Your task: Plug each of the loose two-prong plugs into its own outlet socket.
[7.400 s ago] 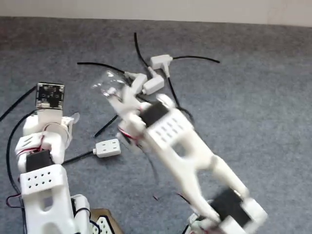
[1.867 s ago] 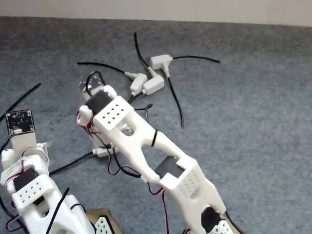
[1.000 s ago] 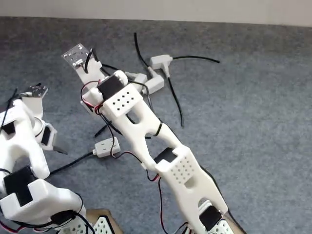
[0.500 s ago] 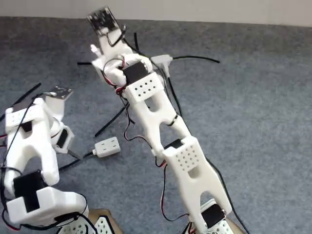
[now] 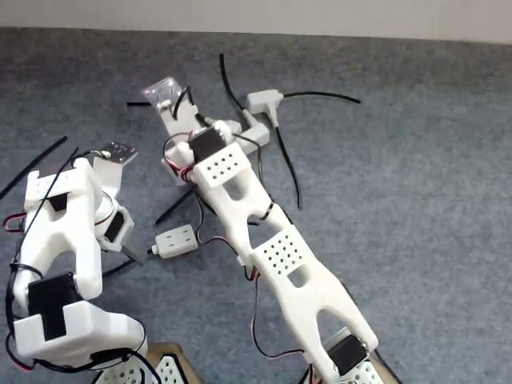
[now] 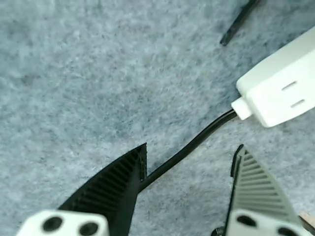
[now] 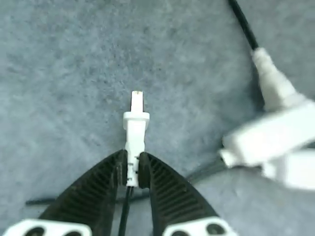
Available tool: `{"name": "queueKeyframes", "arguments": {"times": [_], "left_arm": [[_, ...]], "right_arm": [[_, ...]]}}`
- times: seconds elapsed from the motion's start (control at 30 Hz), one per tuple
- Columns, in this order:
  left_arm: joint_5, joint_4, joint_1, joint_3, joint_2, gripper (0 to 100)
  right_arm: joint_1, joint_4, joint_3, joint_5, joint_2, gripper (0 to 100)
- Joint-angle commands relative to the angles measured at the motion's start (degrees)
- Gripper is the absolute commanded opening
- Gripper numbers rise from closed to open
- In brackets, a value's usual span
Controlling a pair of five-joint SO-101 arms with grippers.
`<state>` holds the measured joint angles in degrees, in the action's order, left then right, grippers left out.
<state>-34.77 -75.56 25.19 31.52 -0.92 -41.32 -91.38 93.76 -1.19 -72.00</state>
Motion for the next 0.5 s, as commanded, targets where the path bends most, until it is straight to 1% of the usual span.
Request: {"name": "queueKeyframes", "arguments": {"times": [0.0, 0.1, 0.13, 0.23, 0.27, 0.33, 0.37, 0.43, 0.47], "left_arm": [[0.2, 0.4, -0.9, -1.5, -0.2, 29], [0.2, 0.4, -0.9, -1.5, -0.2, 29], [0.2, 0.4, -0.9, -1.5, -0.2, 29], [0.2, 1.1, -0.7, -1.4, -0.2, 29], [0.2, 1.5, -0.6, -1.1, -0.2, 29], [0.2, 2.5, -0.6, -0.3, -0.2, 29], [0.2, 3.3, -0.6, 0.0, -0.2, 29], [0.2, 4.5, -0.6, 0.6, -0.2, 29], [0.2, 5.0, -0.6, 0.7, -0.2, 29]], "right_arm": [[-0.1, -5.8, 8.7, 0.8, 11.3, 0.7], [0.4, -10.3, 8.4, 0.7, 19.6, 0.6], [0.9, -10.2, 7.4, 0.7, 22.5, 0.5], [2.2, -10.2, -3.6, 1.0, 29.5, 0.5], [1.6, -10.2, -10.9, 2.1, 31.7, 0.5], [0.0, -10.1, -29.8, 3.0, 37.1, 0.5], [-1.1, -10.0, -39.6, 2.5, 40.7, 0.5], [-2.7, -9.5, -54.5, 0.2, 48.8, 0.7], [-2.9, -7.5, -61.4, -0.7, 53.5, 0.7]]}}
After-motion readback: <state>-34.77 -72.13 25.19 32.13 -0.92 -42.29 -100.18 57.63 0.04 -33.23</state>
